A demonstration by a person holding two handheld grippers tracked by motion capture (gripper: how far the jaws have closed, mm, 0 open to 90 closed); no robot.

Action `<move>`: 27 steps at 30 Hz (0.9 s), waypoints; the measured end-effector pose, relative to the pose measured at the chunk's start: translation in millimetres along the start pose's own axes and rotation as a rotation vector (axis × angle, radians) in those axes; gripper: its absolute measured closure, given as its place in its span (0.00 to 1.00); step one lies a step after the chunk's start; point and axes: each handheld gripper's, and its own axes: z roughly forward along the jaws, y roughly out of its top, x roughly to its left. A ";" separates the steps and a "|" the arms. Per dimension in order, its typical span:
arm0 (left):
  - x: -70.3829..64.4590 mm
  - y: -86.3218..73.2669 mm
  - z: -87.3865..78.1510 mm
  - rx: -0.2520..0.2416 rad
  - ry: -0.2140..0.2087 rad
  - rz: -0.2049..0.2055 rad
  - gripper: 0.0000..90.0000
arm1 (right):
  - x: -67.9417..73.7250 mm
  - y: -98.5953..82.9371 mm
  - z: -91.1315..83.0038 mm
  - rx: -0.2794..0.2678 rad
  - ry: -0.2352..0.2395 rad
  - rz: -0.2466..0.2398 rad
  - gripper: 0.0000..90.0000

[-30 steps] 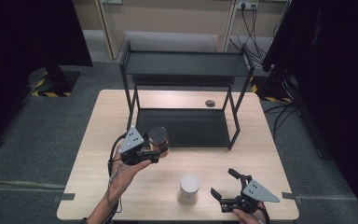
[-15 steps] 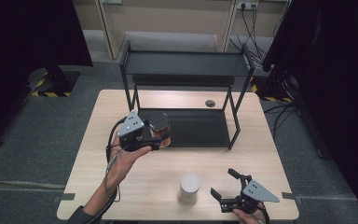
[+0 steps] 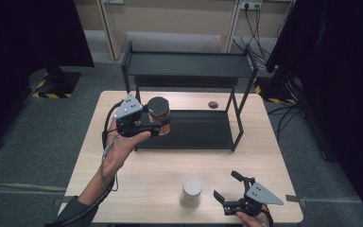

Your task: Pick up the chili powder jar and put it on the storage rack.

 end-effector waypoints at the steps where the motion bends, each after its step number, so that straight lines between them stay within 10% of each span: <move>1: 1.4 3.4 0.4 0.004 -0.002 -0.002 0.35 | 0.0 0.0 0.1 0.000 0.000 0.000 0.01; 27: 17.5 79.1 3.0 0.021 0.039 -0.022 0.35 | -1.8 -0.7 0.1 -0.002 0.003 0.013 0.01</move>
